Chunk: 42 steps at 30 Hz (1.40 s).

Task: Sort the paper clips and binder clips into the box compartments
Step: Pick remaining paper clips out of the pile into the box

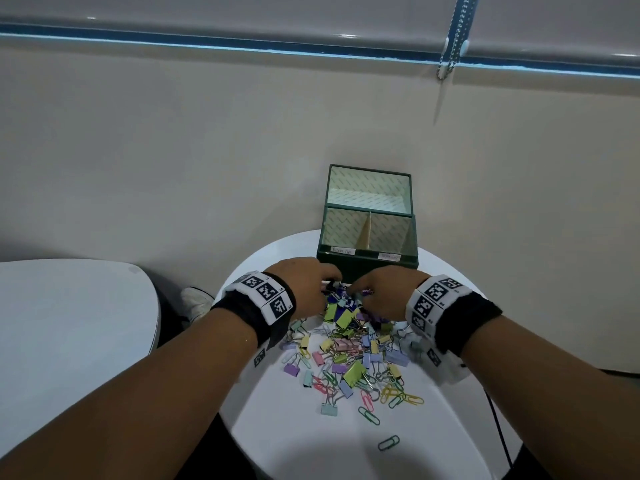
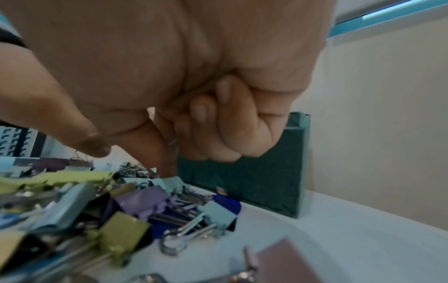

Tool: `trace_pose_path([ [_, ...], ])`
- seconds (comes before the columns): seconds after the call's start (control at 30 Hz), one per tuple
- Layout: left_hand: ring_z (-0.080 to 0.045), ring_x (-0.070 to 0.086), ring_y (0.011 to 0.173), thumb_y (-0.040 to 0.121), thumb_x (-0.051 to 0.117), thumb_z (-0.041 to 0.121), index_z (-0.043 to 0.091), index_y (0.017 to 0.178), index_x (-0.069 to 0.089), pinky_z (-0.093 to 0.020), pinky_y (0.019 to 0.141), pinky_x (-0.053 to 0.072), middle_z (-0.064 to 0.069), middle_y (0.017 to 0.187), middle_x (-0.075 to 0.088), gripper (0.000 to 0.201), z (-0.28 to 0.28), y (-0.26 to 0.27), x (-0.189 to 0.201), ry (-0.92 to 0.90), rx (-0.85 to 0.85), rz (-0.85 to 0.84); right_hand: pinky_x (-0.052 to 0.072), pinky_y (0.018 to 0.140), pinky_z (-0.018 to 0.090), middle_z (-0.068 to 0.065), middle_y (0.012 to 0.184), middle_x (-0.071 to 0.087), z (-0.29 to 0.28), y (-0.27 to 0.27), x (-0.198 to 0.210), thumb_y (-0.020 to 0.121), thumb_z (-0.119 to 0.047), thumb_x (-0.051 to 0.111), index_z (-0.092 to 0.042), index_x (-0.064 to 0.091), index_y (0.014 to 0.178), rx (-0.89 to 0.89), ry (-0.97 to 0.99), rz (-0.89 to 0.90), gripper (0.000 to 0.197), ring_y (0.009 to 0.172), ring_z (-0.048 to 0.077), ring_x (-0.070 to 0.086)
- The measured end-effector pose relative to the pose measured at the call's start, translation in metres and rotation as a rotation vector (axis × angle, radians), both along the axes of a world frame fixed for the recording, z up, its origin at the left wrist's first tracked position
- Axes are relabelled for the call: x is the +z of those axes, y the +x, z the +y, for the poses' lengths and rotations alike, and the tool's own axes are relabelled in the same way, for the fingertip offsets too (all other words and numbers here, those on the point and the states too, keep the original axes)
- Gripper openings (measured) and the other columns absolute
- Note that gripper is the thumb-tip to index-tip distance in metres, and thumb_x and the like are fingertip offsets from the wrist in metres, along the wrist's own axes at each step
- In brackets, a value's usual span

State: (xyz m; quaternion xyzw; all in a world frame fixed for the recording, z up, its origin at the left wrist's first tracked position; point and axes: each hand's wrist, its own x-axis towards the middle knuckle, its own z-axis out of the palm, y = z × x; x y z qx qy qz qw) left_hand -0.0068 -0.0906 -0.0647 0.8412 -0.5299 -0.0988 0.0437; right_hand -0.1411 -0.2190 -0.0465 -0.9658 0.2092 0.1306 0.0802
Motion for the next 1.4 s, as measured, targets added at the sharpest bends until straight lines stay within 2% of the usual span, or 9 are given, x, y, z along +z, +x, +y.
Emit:
trace_pose_path([
  [0.27, -0.020, 0.061, 0.097, 0.091, 0.059, 0.025, 0.033, 0.101, 0.070, -0.032, 0.081, 0.052, 0.006, 0.104, 0.063, 0.017, -0.005, 0.002, -0.001, 0.032, -0.076, -0.070, 0.049, 0.090, 0.028, -0.004, 0.126, 0.066, -0.018, -0.014, 0.002, 0.094, -0.027, 0.054, -0.031, 0.066, 0.124, -0.053, -0.027, -0.079, 0.033, 0.101, 0.017, 0.059],
  [0.4, -0.017, 0.056, 0.105, 0.095, 0.060, 0.024, 0.039, 0.122, 0.067, -0.024, 0.079, 0.041, 0.008, 0.098, 0.048, 0.032, -0.005, 0.002, 0.000, 0.019, -0.157, -0.070, 0.049, 0.092, 0.028, -0.003, 0.124, 0.066, -0.026, -0.019, 0.008, 0.094, -0.025, 0.055, -0.031, 0.066, 0.125, -0.081, -0.019, -0.126, 0.033, 0.096, 0.015, 0.057],
  [0.57, -0.017, 0.062, 0.093, 0.091, 0.063, 0.029, 0.030, 0.103, 0.075, -0.024, 0.072, 0.043, 0.008, 0.099, 0.064, 0.017, -0.008, 0.002, 0.001, 0.024, -0.158, -0.122, 0.041, 0.066, 0.024, -0.009, 0.089, 0.060, -0.035, -0.019, 0.024, 0.101, -0.024, 0.047, -0.019, 0.063, 0.102, -0.121, 0.103, -0.367, 0.017, 0.079, 0.010, 0.055],
  [0.67, -0.018, 0.061, 0.086, 0.092, 0.058, 0.029, 0.029, 0.099, 0.073, -0.026, 0.068, 0.045, 0.006, 0.093, 0.062, 0.016, -0.009, 0.000, 0.000, 0.041, -0.167, -0.163, 0.043, 0.075, 0.034, 0.010, 0.092, 0.063, -0.049, -0.014, 0.033, 0.099, -0.011, 0.045, -0.004, 0.062, 0.089, -0.176, 0.096, -0.579, 0.021, 0.087, 0.027, 0.057],
  [0.77, -0.018, 0.060, 0.083, 0.094, 0.053, 0.030, 0.027, 0.097, 0.067, -0.031, 0.073, 0.053, 0.004, 0.094, 0.063, 0.015, -0.007, 0.001, -0.002, -0.032, -0.172, -0.160, 0.042, 0.092, 0.035, 0.022, 0.114, 0.064, -0.060, -0.002, 0.033, 0.094, 0.006, 0.051, 0.004, 0.068, 0.104, -0.228, -0.038, -0.595, 0.020, 0.108, 0.034, 0.058],
  [0.9, -0.017, 0.060, 0.080, 0.094, 0.051, 0.030, 0.031, 0.091, 0.057, -0.035, 0.074, 0.055, 0.006, 0.091, 0.064, 0.007, -0.005, 0.005, -0.003, -0.184, -0.151, -0.079, 0.044, 0.100, 0.036, 0.018, 0.124, 0.062, -0.061, 0.013, 0.033, 0.095, 0.005, 0.049, -0.001, 0.068, 0.113, -0.245, 0.084, -0.686, 0.027, 0.115, 0.033, 0.058],
  [1.0, -0.016, 0.059, 0.082, 0.098, 0.050, 0.030, 0.030, 0.097, 0.057, -0.032, 0.074, 0.051, 0.007, 0.093, 0.064, 0.007, -0.005, 0.007, -0.004, -0.243, -0.132, -0.032, 0.057, 0.088, 0.042, 0.004, 0.121, 0.065, -0.058, 0.013, 0.036, 0.090, -0.004, 0.048, -0.020, 0.070, 0.095, -0.391, 0.376, -0.813, 0.027, 0.097, 0.024, 0.065],
  [1.1, -0.018, 0.057, 0.073, 0.104, 0.039, 0.033, 0.026, 0.098, 0.047, -0.033, 0.067, 0.048, 0.004, 0.085, 0.061, 0.012, -0.007, 0.006, -0.004, -0.264, -0.073, 0.019, 0.056, 0.083, 0.036, -0.003, 0.108, 0.066, -0.057, -0.011, 0.038, 0.089, -0.003, 0.050, -0.019, 0.066, 0.088, -0.399, 0.323, -0.898, 0.022, 0.087, 0.013, 0.060],
  [1.4, -0.013, 0.058, 0.083, 0.103, 0.044, 0.031, 0.022, 0.102, 0.056, -0.029, 0.077, 0.048, 0.003, 0.094, 0.062, 0.015, -0.064, -0.003, 0.050, -0.144, -0.053, 0.018, 0.056, 0.085, 0.032, -0.017, 0.088, 0.065, -0.045, -0.076, -0.015, 0.086, -0.015, 0.059, -0.039, 0.063, 0.076, -0.089, 0.115, -0.238, 0.027, 0.088, 0.010, 0.063],
])
